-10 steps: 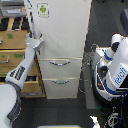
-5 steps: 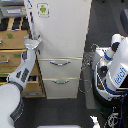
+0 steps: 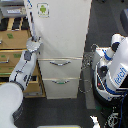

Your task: Opening the fridge

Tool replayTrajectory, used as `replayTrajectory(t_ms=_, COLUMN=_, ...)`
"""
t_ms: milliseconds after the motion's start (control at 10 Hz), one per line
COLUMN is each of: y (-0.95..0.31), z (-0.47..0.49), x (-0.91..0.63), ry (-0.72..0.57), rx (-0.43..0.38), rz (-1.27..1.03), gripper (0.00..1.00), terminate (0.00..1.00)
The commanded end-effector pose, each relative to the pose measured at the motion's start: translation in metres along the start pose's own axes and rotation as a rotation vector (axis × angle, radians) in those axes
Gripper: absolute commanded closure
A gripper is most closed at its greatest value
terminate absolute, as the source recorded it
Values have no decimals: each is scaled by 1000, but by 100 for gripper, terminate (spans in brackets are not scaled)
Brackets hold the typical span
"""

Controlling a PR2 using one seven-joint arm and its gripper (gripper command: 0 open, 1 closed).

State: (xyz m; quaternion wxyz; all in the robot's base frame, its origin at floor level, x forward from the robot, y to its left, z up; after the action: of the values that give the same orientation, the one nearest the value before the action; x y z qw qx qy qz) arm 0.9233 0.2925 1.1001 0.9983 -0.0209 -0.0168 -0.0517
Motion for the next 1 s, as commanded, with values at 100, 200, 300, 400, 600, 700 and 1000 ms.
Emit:
replayTrajectory(t_ms=100, y=-7, z=-14, x=10, ry=35, rx=-6, rz=-39, gripper=100, terminate=0)
replayTrajectory(t_ms=200, y=-6, z=-16, x=10, ry=36, rx=-5, rz=-37, gripper=100, terminate=0)
replayTrajectory(t_ms=300, y=-7, z=-17, x=10, ry=37, rx=-5, rz=-39, gripper=100, terminate=0)
replayTrajectory(t_ms=400, y=-7, z=-17, x=9, ry=37, rx=-7, rz=-40, gripper=100, terminate=0)
replayTrajectory(t_ms=600, y=-7, z=-17, x=8, ry=40, rx=-7, rz=-42, gripper=100, terminate=0)
replayTrajectory(t_ms=700, y=-9, z=-17, x=6, ry=40, rx=-6, rz=-46, gripper=100, terminate=0)
replayTrajectory(t_ms=1000, y=-61, z=34, x=-82, ry=-21, rx=-16, rz=-263, gripper=100, terminate=0)
